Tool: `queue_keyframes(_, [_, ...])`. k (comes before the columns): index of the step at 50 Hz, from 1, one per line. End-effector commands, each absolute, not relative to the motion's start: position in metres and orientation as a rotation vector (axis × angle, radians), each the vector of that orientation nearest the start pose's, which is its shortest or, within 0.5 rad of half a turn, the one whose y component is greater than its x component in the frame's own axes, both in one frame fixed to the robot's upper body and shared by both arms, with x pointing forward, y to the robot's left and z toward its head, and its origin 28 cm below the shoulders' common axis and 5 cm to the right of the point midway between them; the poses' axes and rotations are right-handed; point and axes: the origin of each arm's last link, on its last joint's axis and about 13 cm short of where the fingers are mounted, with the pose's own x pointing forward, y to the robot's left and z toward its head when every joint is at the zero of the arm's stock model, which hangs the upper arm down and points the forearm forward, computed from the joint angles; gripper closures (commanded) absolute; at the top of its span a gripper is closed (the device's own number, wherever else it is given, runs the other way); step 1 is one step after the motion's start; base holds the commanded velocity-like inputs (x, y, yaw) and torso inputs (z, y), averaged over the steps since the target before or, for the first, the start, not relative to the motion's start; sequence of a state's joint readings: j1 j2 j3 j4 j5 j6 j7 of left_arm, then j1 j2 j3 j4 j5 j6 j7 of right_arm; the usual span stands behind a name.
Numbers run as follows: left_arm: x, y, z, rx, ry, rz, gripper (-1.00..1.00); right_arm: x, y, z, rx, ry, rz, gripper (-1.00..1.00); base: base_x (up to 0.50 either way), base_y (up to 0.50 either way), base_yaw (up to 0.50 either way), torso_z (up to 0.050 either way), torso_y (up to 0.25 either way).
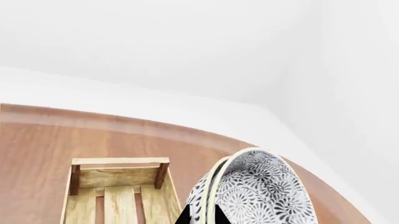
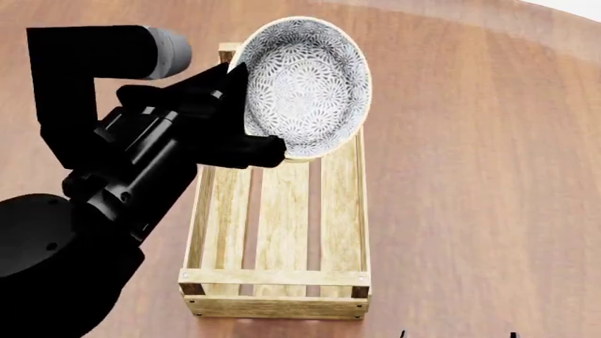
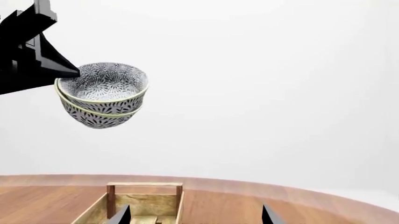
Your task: Stack the right bowl on the left bowl and place them in the tray.
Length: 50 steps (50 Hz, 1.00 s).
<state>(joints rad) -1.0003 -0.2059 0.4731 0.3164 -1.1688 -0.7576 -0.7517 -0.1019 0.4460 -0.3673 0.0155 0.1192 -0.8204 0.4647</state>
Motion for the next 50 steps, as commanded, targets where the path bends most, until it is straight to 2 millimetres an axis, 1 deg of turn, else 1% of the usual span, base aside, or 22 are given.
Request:
queue_keyframes(1, [0.280, 0.094, 0.264, -0.218, -0.049, -0.427, 1.00, 0.171, -0.130, 0.035, 0.007, -0.608, 0.006, -1.00, 0.00, 0.00, 0.00, 0.000, 0.010])
queue_keyframes(8, [0.304, 0.095, 0.251, -0.240, 0.038, -0.345, 1.00, 0.172, -0.134, 0.036, 0.014, -0.610, -0.004, -1.00, 0.00, 0.00, 0.00, 0.000, 0.000])
queue_keyframes(14, [0.315, 0.097, 0.243, -0.252, 0.076, -0.315, 1.00, 0.172, -0.134, 0.034, 0.014, -0.607, -0.007, -1.00, 0.00, 0.00, 0.00, 0.002, 0.002])
queue_keyframes(18, [0.314, 0.093, 0.238, -0.255, 0.104, -0.323, 1.00, 0.171, -0.134, 0.036, 0.017, -0.611, -0.007, -1.00, 0.00, 0.00, 0.00, 0.000, 0.000])
queue_keyframes(24, [0.317, 0.092, 0.237, -0.272, 0.137, -0.312, 1.00, 0.171, -0.135, 0.034, 0.018, -0.605, -0.011, -1.00, 0.00, 0.00, 0.00, 0.000, 0.002])
queue_keyframes(29, [0.314, 0.088, 0.235, -0.274, 0.156, -0.336, 1.00, 0.171, -0.134, 0.034, 0.021, -0.606, -0.007, -1.00, 0.00, 0.00, 0.00, 0.000, 0.000])
queue_keyframes(32, [0.315, 0.088, 0.232, -0.265, 0.162, -0.330, 1.00, 0.171, -0.134, 0.034, 0.021, -0.605, -0.008, -1.00, 0.00, 0.00, 0.00, 0.000, 0.000])
queue_keyframes(35, [0.320, 0.087, 0.224, -0.238, 0.191, -0.305, 1.00, 0.172, -0.134, 0.033, 0.021, -0.604, -0.007, -1.00, 0.00, 0.00, 0.00, 0.000, 0.003])
queue_keyframes(40, [0.321, 0.085, 0.217, -0.193, 0.201, -0.293, 1.00, 0.172, -0.134, 0.032, 0.021, -0.601, -0.007, -1.00, 0.00, 0.00, 0.00, 0.000, 0.000])
queue_keyframes(50, [0.326, 0.085, 0.208, -0.147, 0.223, -0.261, 1.00, 0.172, -0.135, 0.029, 0.020, -0.593, -0.012, -1.00, 0.00, 0.00, 0.00, 0.001, 0.001])
